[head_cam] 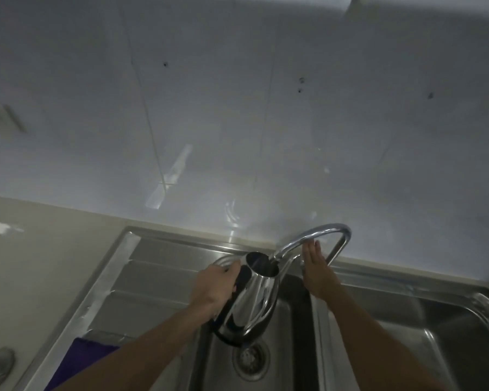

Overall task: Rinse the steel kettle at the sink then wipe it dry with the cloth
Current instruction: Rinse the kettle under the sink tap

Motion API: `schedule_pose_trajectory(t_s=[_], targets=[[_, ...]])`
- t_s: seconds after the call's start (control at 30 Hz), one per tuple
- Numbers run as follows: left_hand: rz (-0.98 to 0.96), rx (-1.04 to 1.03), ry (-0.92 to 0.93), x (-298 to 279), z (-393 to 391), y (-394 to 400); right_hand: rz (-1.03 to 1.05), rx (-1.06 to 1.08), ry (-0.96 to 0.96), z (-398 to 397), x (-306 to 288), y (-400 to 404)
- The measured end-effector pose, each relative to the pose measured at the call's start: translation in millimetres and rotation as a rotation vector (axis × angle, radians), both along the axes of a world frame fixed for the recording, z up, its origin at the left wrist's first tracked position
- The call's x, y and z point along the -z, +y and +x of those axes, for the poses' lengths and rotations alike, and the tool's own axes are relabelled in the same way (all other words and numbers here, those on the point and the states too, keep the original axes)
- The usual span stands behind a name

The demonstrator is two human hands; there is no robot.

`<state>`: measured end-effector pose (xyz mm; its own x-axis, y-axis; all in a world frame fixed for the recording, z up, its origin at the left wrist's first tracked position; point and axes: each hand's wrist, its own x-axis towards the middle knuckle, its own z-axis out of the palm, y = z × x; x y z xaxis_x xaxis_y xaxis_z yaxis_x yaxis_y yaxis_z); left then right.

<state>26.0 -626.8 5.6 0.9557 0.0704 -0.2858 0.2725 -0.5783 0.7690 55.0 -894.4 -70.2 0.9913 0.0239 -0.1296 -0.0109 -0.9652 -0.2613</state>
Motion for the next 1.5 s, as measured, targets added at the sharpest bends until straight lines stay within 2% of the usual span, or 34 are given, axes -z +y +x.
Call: schedule_pose_trajectory(t_s=[0.13, 0.23, 0.33, 0.43, 0.5, 0.63, 1.0, 1.5], targets=[[0.073, 0.027, -0.039, 0, 4, -1, -0.161, -0.044, 0.161, 26, -2, 4], [0.054, 0.012, -0.041, 1, 7, 0, -0.228, -0.093, 0.308, 25, 3, 7], [0.04, 0.016, -0.048, 4, 8, 1, -0.12, -0.068, 0.185, 16, 13, 9], [0.043, 0.008, -0.049, 5, 6, -1, 0.186, 0.212, -0.028, -1, 8, 13], [0.035, -0.009, -0.048, 6, 4, -1, 0.305, 0.347, -0.157, -14, -6, 19], [0.062, -0.013, -0.019, 9, 0, -1, 0.437, 0.453, -0.223, -41, -20, 31], [0.034, 0.029, 0.033, -8, 20, -12, 0.426, 0.435, -0.184, -68, -27, 47], [-0.062, -0.027, 0.054, 11, 18, 1, 0.439, 0.464, -0.193, -64, -29, 43]])
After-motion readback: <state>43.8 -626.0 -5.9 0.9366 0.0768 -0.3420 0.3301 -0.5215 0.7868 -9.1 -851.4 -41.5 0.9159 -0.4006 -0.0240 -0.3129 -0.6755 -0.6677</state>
